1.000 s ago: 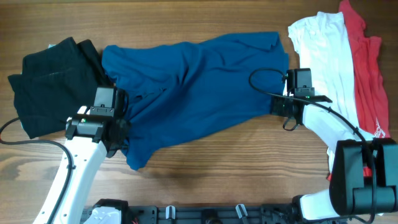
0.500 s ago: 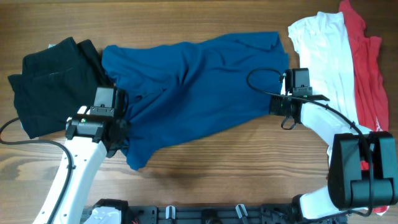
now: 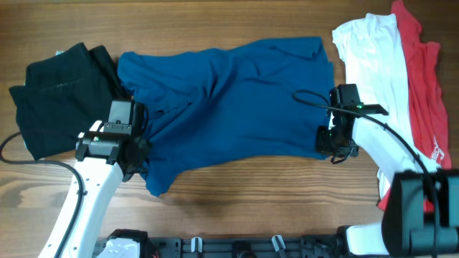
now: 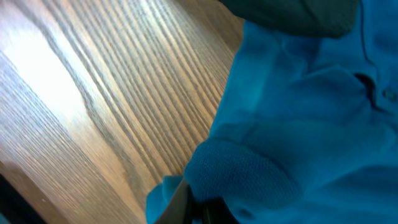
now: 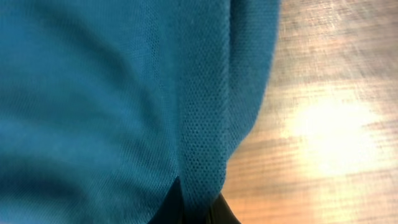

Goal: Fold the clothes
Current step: 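Grasp the blue shirt's right hem corner with the right gripper, then lift the shirt with both grippers and lay it flat away from the robot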

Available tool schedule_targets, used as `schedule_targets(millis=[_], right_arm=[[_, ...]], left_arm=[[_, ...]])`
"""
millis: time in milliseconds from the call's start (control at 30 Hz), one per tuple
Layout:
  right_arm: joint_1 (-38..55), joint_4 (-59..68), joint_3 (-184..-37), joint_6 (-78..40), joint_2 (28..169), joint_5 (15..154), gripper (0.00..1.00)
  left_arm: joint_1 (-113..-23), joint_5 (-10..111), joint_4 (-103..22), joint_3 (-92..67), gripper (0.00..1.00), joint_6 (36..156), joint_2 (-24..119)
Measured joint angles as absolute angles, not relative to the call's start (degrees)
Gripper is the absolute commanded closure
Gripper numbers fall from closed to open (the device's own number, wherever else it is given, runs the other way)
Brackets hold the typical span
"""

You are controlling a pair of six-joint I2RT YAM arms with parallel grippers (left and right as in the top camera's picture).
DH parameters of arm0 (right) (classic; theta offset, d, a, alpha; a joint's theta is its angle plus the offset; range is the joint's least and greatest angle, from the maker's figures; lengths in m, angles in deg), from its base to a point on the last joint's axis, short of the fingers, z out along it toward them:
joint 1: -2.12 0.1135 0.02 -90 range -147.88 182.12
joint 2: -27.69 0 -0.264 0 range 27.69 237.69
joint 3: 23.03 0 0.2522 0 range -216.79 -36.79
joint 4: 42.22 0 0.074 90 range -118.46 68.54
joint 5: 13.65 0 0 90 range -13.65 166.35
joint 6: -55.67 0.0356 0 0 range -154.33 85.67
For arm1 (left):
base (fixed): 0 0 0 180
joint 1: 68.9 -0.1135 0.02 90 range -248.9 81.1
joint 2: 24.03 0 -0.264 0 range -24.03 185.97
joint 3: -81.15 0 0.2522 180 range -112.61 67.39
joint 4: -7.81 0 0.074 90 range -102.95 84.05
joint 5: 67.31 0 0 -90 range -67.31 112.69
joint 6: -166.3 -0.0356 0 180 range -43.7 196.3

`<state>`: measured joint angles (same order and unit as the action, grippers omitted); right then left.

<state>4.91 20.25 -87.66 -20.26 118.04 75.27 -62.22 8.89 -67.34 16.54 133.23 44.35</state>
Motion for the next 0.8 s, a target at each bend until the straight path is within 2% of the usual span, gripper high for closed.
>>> schedule_targets(millis=[367, 800], right_arm=[[4.91, 34.61, -108.23, -20.04, 94.39, 78.11, 0.96], [4.91, 42.87, -130.72, -19.54, 85.34, 71.75, 0.96]], left_arm=[[-62.22, 9.43, -70.77, -1.32, 0.96, 120.07, 33.01], [-62.28, 9.43, -72.41, -18.02, 0.96, 112.97, 25.03]])
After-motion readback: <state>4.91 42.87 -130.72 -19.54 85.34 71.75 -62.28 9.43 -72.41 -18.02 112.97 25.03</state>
